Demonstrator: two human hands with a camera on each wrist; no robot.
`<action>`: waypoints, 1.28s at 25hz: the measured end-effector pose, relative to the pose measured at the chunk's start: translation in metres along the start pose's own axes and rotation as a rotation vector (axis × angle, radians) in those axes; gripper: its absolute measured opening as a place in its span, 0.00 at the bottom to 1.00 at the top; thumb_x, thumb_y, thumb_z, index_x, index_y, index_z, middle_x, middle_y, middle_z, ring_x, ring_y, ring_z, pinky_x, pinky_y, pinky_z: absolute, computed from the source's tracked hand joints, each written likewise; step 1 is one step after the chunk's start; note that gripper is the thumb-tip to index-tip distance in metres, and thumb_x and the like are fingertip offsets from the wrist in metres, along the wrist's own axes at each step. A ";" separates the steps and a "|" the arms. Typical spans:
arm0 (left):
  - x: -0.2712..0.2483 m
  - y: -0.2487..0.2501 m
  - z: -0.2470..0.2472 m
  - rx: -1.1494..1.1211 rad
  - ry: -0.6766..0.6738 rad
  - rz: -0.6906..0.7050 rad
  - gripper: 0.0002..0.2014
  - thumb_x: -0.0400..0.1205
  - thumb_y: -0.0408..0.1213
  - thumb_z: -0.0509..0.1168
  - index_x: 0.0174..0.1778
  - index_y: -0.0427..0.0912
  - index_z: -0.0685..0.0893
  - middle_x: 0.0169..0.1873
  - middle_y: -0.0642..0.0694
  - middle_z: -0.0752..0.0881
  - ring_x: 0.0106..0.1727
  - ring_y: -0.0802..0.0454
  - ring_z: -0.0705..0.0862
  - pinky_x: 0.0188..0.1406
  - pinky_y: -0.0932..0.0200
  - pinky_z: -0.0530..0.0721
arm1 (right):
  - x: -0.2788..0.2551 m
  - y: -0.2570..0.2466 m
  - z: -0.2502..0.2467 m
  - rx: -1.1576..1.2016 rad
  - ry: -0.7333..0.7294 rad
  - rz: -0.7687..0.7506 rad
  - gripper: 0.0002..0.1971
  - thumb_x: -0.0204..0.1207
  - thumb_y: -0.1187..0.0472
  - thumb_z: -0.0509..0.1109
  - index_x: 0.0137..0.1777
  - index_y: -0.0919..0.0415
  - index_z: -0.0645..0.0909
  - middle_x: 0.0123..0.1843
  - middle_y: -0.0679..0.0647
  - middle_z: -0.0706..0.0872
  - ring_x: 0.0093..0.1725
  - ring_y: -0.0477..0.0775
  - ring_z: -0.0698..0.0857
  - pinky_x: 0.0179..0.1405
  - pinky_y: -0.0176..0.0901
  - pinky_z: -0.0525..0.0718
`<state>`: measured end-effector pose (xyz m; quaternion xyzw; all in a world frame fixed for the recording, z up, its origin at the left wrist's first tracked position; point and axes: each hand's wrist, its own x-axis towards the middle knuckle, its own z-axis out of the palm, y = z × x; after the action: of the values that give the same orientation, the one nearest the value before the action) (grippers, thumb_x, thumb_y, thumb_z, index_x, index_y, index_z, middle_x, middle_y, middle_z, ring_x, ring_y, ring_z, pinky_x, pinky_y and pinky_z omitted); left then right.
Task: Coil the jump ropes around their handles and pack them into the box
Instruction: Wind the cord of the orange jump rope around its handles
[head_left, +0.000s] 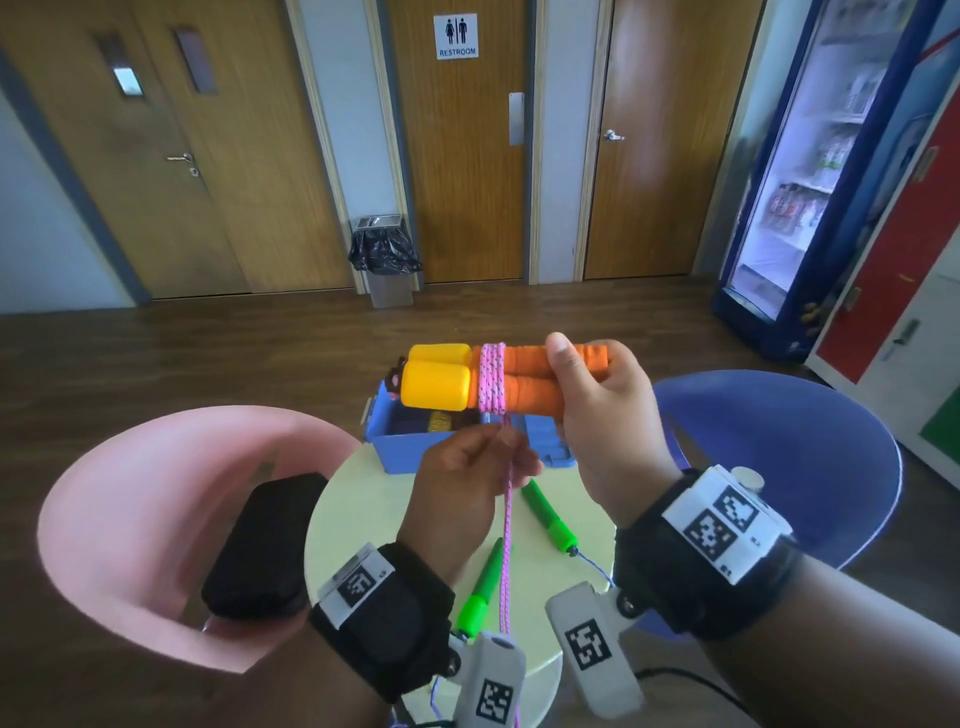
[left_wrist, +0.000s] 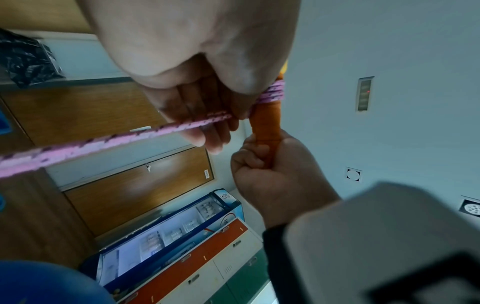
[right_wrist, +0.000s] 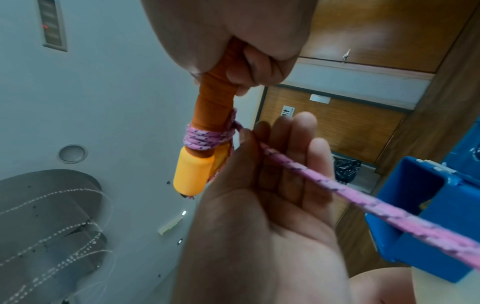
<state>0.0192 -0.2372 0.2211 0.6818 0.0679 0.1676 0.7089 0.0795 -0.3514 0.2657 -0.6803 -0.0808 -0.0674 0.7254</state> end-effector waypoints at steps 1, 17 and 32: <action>-0.003 -0.002 0.000 0.006 -0.004 -0.036 0.14 0.87 0.34 0.62 0.39 0.38 0.90 0.36 0.38 0.92 0.44 0.35 0.90 0.53 0.45 0.87 | 0.001 0.002 0.000 -0.023 0.017 -0.017 0.14 0.80 0.45 0.72 0.44 0.54 0.77 0.30 0.44 0.86 0.29 0.38 0.85 0.30 0.35 0.80; 0.009 0.021 -0.029 1.157 -0.352 0.236 0.11 0.85 0.48 0.63 0.40 0.48 0.82 0.29 0.52 0.81 0.34 0.55 0.80 0.31 0.58 0.71 | 0.009 0.016 -0.010 -0.894 -0.274 -0.341 0.20 0.78 0.38 0.69 0.49 0.55 0.71 0.43 0.49 0.84 0.41 0.56 0.83 0.39 0.50 0.81; 0.025 0.012 -0.036 0.690 -0.506 0.250 0.11 0.77 0.53 0.66 0.32 0.53 0.83 0.37 0.58 0.85 0.42 0.62 0.83 0.45 0.67 0.80 | 0.035 -0.012 -0.025 -0.970 -0.645 -0.151 0.17 0.73 0.36 0.73 0.42 0.48 0.77 0.37 0.46 0.85 0.37 0.47 0.85 0.34 0.43 0.85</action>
<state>0.0289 -0.1953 0.2340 0.9009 -0.1384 0.0474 0.4085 0.1123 -0.3766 0.2829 -0.9129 -0.3056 0.0621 0.2633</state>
